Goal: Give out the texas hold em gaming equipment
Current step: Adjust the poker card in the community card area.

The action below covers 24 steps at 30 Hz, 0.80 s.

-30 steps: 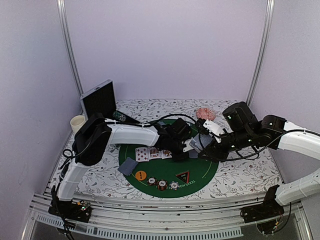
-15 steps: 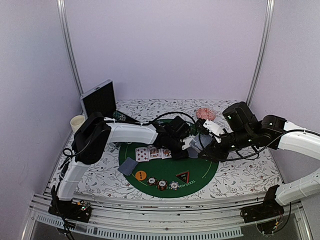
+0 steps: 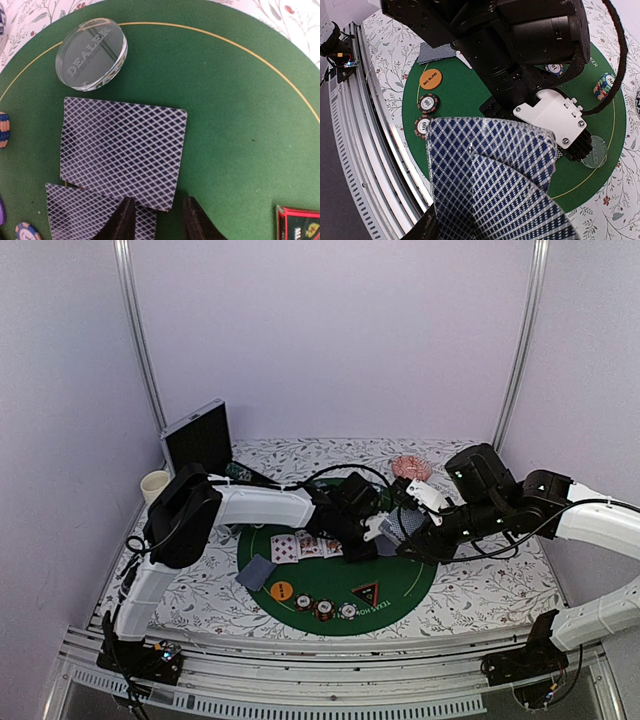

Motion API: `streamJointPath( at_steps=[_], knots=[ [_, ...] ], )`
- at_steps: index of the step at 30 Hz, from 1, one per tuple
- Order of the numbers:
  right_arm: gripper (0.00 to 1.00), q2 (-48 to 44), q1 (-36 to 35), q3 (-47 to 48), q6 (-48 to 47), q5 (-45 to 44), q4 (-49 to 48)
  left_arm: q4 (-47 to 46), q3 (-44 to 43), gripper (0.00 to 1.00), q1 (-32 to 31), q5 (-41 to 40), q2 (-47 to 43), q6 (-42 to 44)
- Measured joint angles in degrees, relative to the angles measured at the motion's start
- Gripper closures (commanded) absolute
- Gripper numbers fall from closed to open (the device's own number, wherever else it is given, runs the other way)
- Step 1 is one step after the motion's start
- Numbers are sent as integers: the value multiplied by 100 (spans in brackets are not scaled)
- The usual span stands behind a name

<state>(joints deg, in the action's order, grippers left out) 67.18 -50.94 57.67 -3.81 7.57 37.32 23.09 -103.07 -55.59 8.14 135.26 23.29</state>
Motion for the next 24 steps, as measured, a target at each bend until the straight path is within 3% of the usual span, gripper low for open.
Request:
streamJointPath(
  at_steps=[17, 24],
  knots=[
    [52, 4, 0, 0, 4, 2, 0, -24, -83, 65, -17, -81, 52, -315],
    [52, 4, 0, 0, 4, 2, 0, -122, -83, 57, -33, -35, 52, -411]
  ],
)
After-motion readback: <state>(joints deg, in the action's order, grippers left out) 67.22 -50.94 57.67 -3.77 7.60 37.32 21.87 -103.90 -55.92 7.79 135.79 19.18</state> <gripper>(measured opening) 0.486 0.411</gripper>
